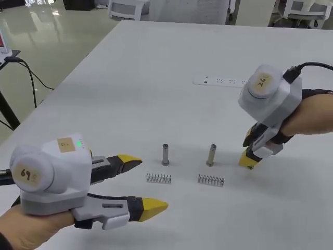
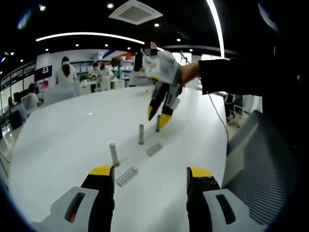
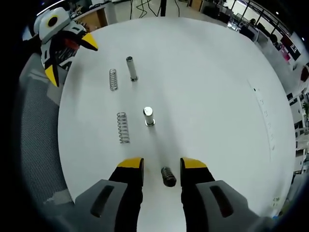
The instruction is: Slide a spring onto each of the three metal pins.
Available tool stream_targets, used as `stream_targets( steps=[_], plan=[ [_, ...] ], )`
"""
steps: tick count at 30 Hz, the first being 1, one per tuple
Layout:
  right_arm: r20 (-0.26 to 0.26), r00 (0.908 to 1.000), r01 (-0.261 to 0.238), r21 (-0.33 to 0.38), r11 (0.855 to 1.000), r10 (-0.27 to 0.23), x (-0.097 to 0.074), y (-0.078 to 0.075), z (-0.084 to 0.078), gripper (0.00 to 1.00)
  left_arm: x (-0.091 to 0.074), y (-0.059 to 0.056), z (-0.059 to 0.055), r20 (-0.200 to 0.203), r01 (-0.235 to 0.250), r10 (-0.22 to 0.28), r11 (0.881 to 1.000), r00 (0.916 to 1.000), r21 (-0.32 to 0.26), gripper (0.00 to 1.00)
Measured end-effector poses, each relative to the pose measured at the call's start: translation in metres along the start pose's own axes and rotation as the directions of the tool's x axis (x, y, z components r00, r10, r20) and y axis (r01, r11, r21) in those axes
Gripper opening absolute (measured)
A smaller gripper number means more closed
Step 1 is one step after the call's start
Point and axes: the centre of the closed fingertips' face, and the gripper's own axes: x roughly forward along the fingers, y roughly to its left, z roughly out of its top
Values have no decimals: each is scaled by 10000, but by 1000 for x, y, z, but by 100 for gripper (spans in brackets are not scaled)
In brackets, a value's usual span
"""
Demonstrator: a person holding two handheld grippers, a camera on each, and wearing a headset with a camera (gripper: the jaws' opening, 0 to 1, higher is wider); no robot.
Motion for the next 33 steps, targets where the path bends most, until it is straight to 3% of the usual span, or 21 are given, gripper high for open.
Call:
stream_targets(
  steps=[27, 33],
  plan=[
    [-73, 9966, -828, -608, 9947, 825, 14, 43, 17, 23, 0, -3, 0, -45, 60, -60, 9999, 10000, 87, 55],
    [-138, 9957, -919, -722, 9931, 911, 22, 45, 18, 21, 0, -3, 0, -49, 65, -65, 9999, 10000, 95, 55]
  ],
)
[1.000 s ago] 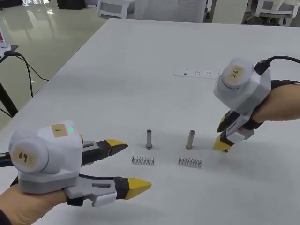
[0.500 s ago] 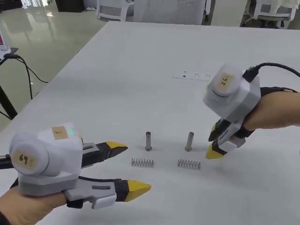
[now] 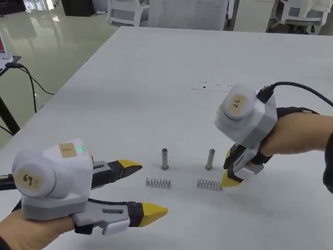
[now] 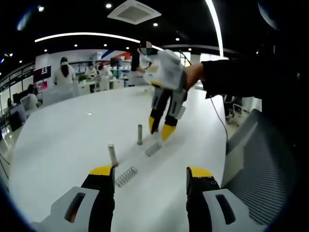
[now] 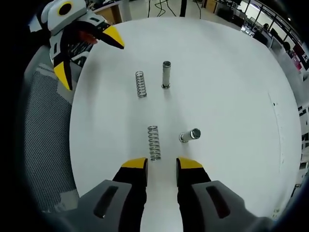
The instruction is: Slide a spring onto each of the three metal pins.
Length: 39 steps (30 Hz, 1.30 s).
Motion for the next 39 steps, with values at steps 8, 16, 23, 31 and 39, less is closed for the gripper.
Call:
stream_targets(
  steps=[8, 16, 23, 31, 39],
  plan=[
    [-117, 9999, -20, -172, 9998, 18, 7, 2, 2, 19, 0, 0, 0, 11, -10, 10, 10000, 10000, -15, 55],
    [-343, 9994, -55, -320, 9995, 44, 16, 4, 0, 15, 0, 0, 0, 4, 4, -4, 10000, 10000, -30, 54],
    [-469, 9989, -69, -451, 9990, 47, 21, 5, 0, 14, 0, 1, -1, 4, 7, -7, 10000, 10000, -56, 54],
    [-590, 9983, -64, -610, 9981, 28, 26, 7, -2, 12, 1, 1, -1, -13, 28, -28, 10000, 10000, -65, 54],
    [-598, 9982, 2, -862, 9963, -54, 25, 8, -1, 9, 1, 1, -1, -23, 42, -42, 10000, 10000, -64, 54]
  ],
)
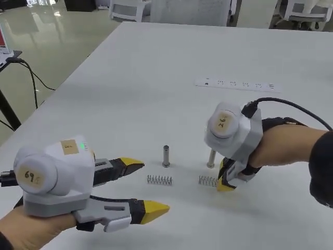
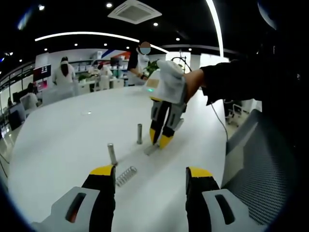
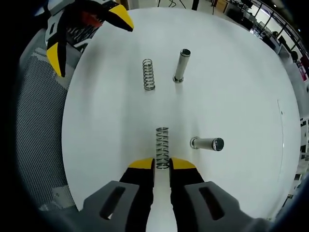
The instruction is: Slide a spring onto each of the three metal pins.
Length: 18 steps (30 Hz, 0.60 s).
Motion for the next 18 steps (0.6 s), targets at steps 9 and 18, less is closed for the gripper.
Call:
stream_targets(
  steps=[9, 18],
  plan=[
    [72, 9999, 152, 180, 9997, -154, -1, 0, 0, 8, 0, -1, 1, 13, 7, -7, 10000, 10000, 21, 53],
    [225, 9997, 67, 331, 9994, -75, -9, 2, 4, 7, 1, -2, 0, -27, 73, -72, 9999, 10000, 87, 53]
  ],
)
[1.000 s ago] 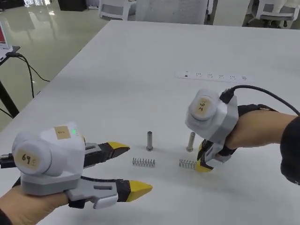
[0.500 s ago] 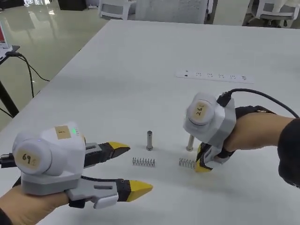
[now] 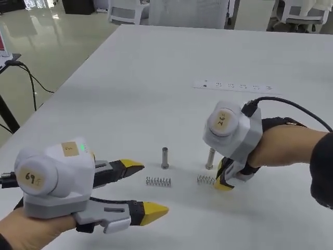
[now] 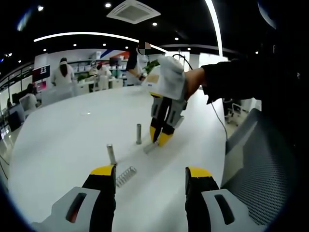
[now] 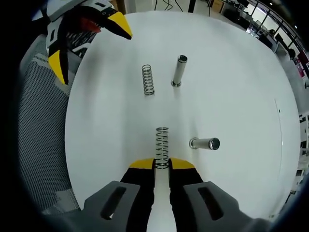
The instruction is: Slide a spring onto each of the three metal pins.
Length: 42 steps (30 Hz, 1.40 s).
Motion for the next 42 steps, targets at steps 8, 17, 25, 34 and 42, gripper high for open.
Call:
stream_targets(
  steps=[8, 17, 25, 34, 42],
  plan=[
    [157, 9998, -123, -76, 9999, 124, -12, 7, 6, 7, 0, -1, 1, -18, 104, -104, 9999, 9999, 77, 52],
    [327, 9995, -19, -164, 9999, 25, -29, 13, 12, 7, 1, -5, 5, -14, 265, -264, 9994, 9996, 207, 50],
    [433, 9990, 83, -424, 9991, -65, -40, 20, 17, 7, 2, -8, 9, -152, 483, -476, 9975, 9988, 513, 48],
    [632, 9980, 102, -704, 9975, -58, -53, 27, 28, 7, 8, -10, 21, -155, 721, -710, 9933, 9974, 900, 45],
    [671, 9977, 42, -844, 9964, 15, -54, 33, 32, 7, 14, -15, 24, -198, 927, -911, 9899, 9956, 1068, 43]
  ],
)
